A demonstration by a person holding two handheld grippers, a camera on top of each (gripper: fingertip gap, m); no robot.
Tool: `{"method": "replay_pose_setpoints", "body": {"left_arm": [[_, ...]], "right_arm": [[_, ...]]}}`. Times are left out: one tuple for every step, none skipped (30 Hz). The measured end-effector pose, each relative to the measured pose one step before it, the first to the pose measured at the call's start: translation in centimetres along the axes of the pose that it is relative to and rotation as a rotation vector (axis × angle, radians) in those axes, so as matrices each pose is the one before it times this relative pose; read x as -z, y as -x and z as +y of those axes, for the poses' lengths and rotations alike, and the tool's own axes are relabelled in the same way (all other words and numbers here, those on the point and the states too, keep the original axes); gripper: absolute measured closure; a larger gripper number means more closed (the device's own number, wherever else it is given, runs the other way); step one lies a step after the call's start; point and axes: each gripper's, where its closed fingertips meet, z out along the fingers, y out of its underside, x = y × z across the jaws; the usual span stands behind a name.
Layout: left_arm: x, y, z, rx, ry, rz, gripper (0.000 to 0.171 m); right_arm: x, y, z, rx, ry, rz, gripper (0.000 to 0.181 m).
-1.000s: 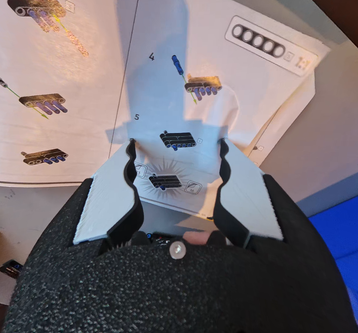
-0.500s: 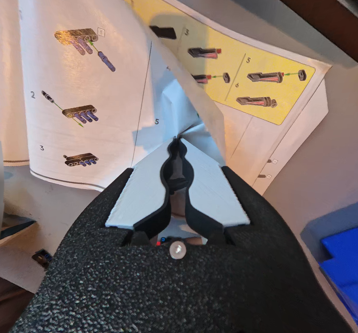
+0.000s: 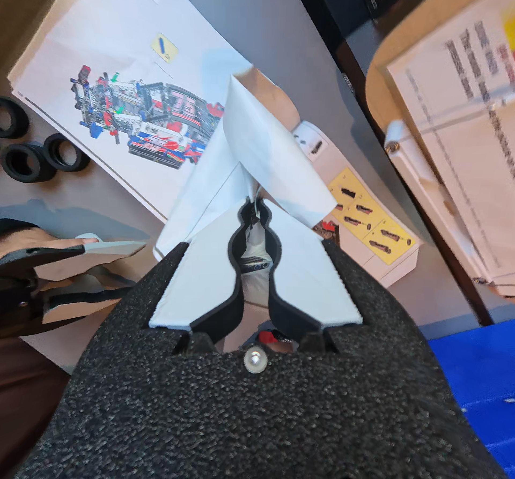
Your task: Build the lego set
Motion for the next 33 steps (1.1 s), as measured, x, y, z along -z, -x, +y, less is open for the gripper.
{"method": "replay_pose_setpoints", "body": {"left_arm": [[0.006,-0.001,0.001,-0.0011,0.00013,-0.0009,0.1],[0.014,0.002,-0.016,-0.0029,-0.00027,-0.0023,0.1],[0.027,-0.007,-0.01,-0.005,0.00006,-0.0031,0.1],[0.008,-0.006,-0.02,-0.0055,-0.00074,-0.0028,0.1],[-0.003,-0.03,-0.019,-0.0031,-0.00188,-0.0004,0.101],[-0.006,-0.018,0.002,0.0004,-0.00107,0.0014,0.101],[0.0,0.005,0.014,0.0019,0.00044,0.0015,0.101],[-0.01,0.025,0.015,0.0026,0.00084,0.0016,0.101],[-0.003,0.014,0.02,0.003,0.00052,0.0026,0.101],[-0.004,-0.003,0.017,0.0034,0.00035,0.0036,0.1],[-0.021,0.021,0.023,0.0037,0.00059,0.0034,0.1],[-0.021,0.051,0.022,0.0048,0.00094,0.0039,0.099],[-0.015,0.056,0.042,0.0079,0.00221,0.0043,0.098],[-0.006,0.049,0.049,0.0075,0.00262,0.0041,0.098],[0.014,0.031,0.04,0.0029,0.00146,0.0019,0.098],[0.006,0.015,0.003,-0.0019,0.00001,-0.001,0.098],[0.018,-0.011,-0.014,-0.0041,0.00006,-0.003,0.098],[0.019,-0.027,-0.025,-0.0056,-0.00021,-0.0041,0.098],[0.035,-0.066,-0.023,-0.0064,-0.0006,-0.0035,0.1],[0.022,-0.086,-0.034,-0.0066,-0.00022,-0.0023,0.101],[0.016,-0.087,-0.036,-0.0066,-0.00117,-0.0025,0.103],[0.01,-0.071,-0.026,-0.0054,-0.0017,-0.0024,0.103],[0.009,-0.042,-0.019,-0.0028,-0.00058,-0.0015,0.104],[0.002,-0.071,-0.012,-0.0004,0.00023,0.0011,0.105],[0.009,-0.135,-0.008,0.0006,0.00015,0.0049,0.105],[0.003,-0.174,-0.032,-0.0012,-0.00077,0.005,0.106],[-0.011,-0.149,-0.05,-0.0032,-0.0027,0.0032,0.106],[-0.012,-0.069,-0.035,-0.0039,-0.00334,-0.0005,0.106],[-0.015,-0.033,-0.042,-0.0044,-0.00319,-0.0003,0.106],[0.005,0.022,-0.01,-0.0007,-0.00048,-0.0004,0.106],[-0.006,0.079,0.025,0.0034,0.00042,0.0,0.104],[-0.002,0.107,0.046,0.0064,0.00188,0.0019,0.102],[0.005,0.106,0.058,0.0075,0.00237,0.0028,0.101]], "right_arm": [[-0.1,0.663,-0.751,0.0247,0.0098,0.0097,0.175],[-0.197,0.691,-0.717,0.0232,0.0112,0.0073,0.175],[-0.272,0.696,-0.66,0.024,0.0132,0.0078,0.174],[-0.312,0.767,-0.667,0.0264,0.0143,0.0055,0.174],[-0.319,0.967,-0.732,0.0269,0.0113,-0.0048,0.174],[-0.335,1.124,-0.821,0.0228,0.0083,-0.0123,0.173],[-0.385,1.14,-0.842,0.0248,0.0107,-0.0099,0.172],[-0.407,1.264,-0.922,0.0314,0.0075,-0.0126,0.17],[-0.379,1.489,-1.05,0.0341,0.0012,-0.0242,0.169],[-0.258,1.968,-1.205,0.0387,-0.0107,-0.0563,0.18],[-0.015,2.393,-1.492,0.0327,-0.0314,-0.0886,0.181],[0.232,2.287,-1.714,0.0232,-0.0478,-0.0876,0.181],[0.521,1.992,-1.743,0.0212,-0.0546,-0.0693,0.181],[0.851,1.735,-1.685,0.0253,-0.0567,-0.0509,0.178],[1.25,1.374,-1.684,0.0322,-0.0654,-0.0235,0.174],[1.652,0.898,-1.641,0.0348,-0.0747,0.0057,0.172],[1.914,0.435,-1.435,0.0311,-0.0779,0.0238,0.172],[1.983,-0.164,-1.005,0.0223,-0.0695,0.0433,0.173],[1.869,-1.074,-0.329,0.0122,-0.0471,0.0784,0.174],[1.581,-1.858,0.433,0.0076,-0.0214,0.1054,0.173],[1.099,-2.055,1.163,-0.0011,-0.0015,0.0964,0.173],[0.459,-1.723,1.817,-0.0201,0.0191,0.0602,0.173],[-0.168,-1.325,2.347,-0.0402,0.0416,0.0273,0.172],[-0.691,-1.023,2.634,-0.0451,0.0589,0.0094,0.167],[-1.056,-0.848,2.6,-0.0351,0.0637,0.0052,0.164],[-1.213,-0.752,2.278,-0.0204,0.0531,0.0119,0.164],[-1.274,-0.46,1.933,-0.0109,0.0414,0.0085,0.164],[-1.201,-0.015,1.653,-0.0104,0.0372,-0.0104,0.164],[-0.98,0.246,1.366,-0.0143,0.0299,-0.0185,0.164],[-0.595,0.382,1.077,-0.0113,0.0176,-0.0198,0.164],[-0.136,0.438,0.865,-0.0048,0.0023,-0.0159,0.164],[0.319,0.346,0.699,-0.0003,-0.0132,-0.0041,0.164],[0.689,0.271,0.642,0.0005,-0.0244,0.0071,0.164]]}}
